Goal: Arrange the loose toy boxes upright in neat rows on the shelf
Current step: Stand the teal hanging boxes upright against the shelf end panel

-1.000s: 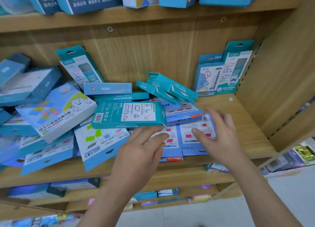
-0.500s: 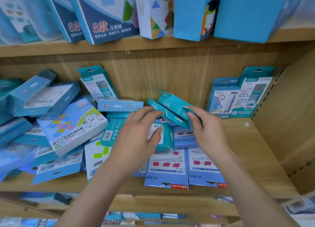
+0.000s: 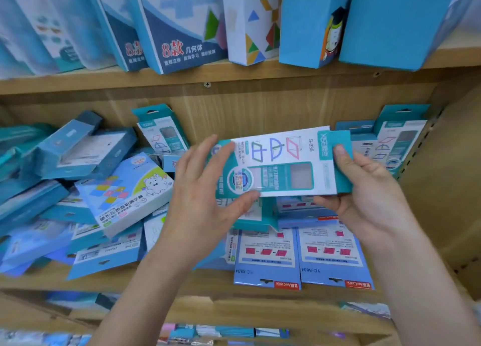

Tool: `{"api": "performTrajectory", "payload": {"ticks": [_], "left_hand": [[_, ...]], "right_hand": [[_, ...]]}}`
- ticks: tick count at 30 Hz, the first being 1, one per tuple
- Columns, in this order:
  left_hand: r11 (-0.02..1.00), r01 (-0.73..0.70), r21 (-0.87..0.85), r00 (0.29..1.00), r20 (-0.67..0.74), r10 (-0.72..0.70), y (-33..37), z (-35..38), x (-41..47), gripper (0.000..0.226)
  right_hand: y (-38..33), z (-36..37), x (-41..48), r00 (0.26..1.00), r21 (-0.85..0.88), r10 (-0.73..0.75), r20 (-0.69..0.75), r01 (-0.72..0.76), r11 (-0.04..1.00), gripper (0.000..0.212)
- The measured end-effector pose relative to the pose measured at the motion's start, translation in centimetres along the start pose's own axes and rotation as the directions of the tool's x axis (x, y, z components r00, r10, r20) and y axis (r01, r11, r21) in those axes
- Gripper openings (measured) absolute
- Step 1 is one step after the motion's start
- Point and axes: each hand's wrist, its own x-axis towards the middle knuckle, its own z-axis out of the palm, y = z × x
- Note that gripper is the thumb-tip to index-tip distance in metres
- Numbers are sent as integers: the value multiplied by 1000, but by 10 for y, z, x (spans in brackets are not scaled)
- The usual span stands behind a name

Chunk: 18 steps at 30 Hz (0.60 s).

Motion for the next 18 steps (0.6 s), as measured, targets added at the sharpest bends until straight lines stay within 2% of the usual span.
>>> {"api": "performTrajectory", "payload": {"ticks": [2,6,8,10,11,12,13,14,15,16,17,18], "left_hand": [[1000,4,13,999,51,-5,-7,-9,-6,81],[985,-46,165,982,187,14,-7,-30,-13,100],[989,-13,150,977,212,-19,-4,-36,-17,106],[990,2,142,982,187,-28,-5,-40,-25,106],[988,10,156,986,164,-36,-6,-40,-29,105],[984,29,174,988,143,-54,-6,-40,-33,104],[979,57,193,989,122,-82,-6,-39,-37,104],[973,89,213,989,95,-111,-5,-38,-40,103],[964,119,239,989,63,-137,-4,-37,-43,103],[954,139,267,988,35,-154,-1,-36,-45,102],[947,149,285,987,16,-161,2,-34,-46,101],[948,151,281,987,5,-158,6,-31,-49,100]], "right_hand": [[2,9,-2,999,0,37,-1,-37,999,22],[8,31,-8,998,-53,61,6,-61,997,23],[11,43,-11,999,-45,53,11,-53,998,23],[15,50,-11,999,-45,-18,-31,16,999,12],[17,53,-11,991,-107,-111,-75,103,989,5],[19,54,-14,963,-240,-243,-113,211,947,6],[22,53,-16,914,-418,-394,-97,322,850,9],[24,54,-21,861,-597,-508,-14,400,695,17],[26,53,-27,829,-741,-551,96,429,516,29],[27,54,-34,821,-812,-546,167,428,396,37],[26,53,-39,836,-820,-517,184,421,389,38],[23,53,-46,872,-752,-458,174,418,510,29]]}}
